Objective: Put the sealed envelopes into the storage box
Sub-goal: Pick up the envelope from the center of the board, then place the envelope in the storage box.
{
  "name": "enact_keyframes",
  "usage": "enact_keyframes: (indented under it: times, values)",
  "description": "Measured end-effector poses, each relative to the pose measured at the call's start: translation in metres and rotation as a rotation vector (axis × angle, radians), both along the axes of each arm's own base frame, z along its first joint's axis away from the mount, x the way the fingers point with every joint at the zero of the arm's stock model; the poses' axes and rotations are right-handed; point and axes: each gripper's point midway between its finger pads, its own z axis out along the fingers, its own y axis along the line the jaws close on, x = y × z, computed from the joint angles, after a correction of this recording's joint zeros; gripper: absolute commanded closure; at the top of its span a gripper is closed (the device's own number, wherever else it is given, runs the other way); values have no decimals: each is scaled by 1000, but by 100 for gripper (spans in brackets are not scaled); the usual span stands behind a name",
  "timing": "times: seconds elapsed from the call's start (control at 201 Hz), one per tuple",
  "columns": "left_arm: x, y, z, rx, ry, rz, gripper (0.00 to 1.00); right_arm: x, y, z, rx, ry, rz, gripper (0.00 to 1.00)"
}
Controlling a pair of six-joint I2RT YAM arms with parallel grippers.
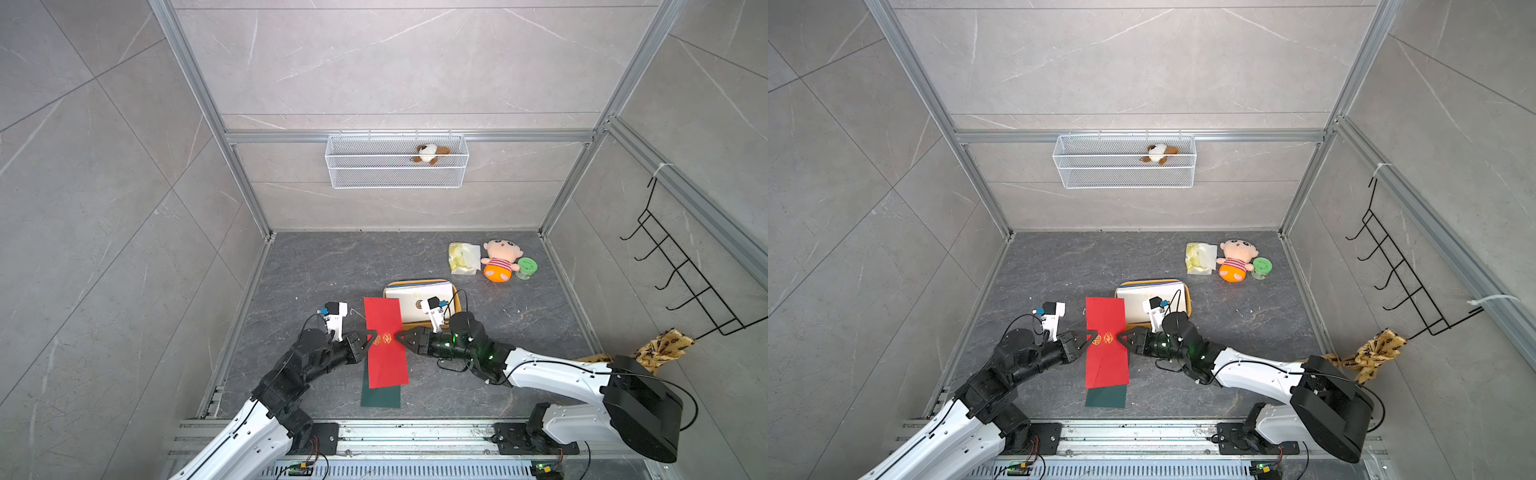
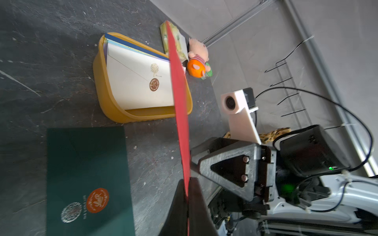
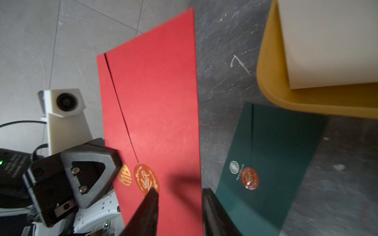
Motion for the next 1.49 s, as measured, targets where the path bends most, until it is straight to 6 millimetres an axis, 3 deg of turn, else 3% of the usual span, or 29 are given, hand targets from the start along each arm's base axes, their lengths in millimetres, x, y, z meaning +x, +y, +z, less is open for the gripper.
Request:
enact_keyframes:
  times: [0.209, 0.393, 0.483, 0.602, 0.756, 0.921, 1.14, 1.393, 1.493]
  values:
    - [37, -15, 53, 268, -183, -64, 100, 35, -81, 5, -180, -87, -221, 54]
    - [102, -54, 87, 564, -348, -198, 100, 43, -141, -15, -466, -133, -339, 54]
    - [132, -79, 85, 682, -409, -309, 100, 43, -165, -25, -602, -128, -371, 54]
    - [160, -110, 63, 803, -450, -495, 100, 35, -191, -35, -734, -119, -392, 54]
    - [193, -145, 38, 879, -476, -676, 100, 26, -205, -37, -774, -116, -407, 54]
    - [199, -168, 2, 904, -464, -856, 100, 19, -214, -37, -789, -117, -419, 53]
    - [178, -166, -52, 936, -367, -1045, 100, 15, -222, -39, -825, -116, -422, 53]
    - [165, -166, -61, 923, -367, -1131, 100, 14, -222, -44, -843, -104, -411, 53]
    - [165, -166, -62, 926, -372, -1136, 83, 15, -222, -45, -845, -102, -410, 53]
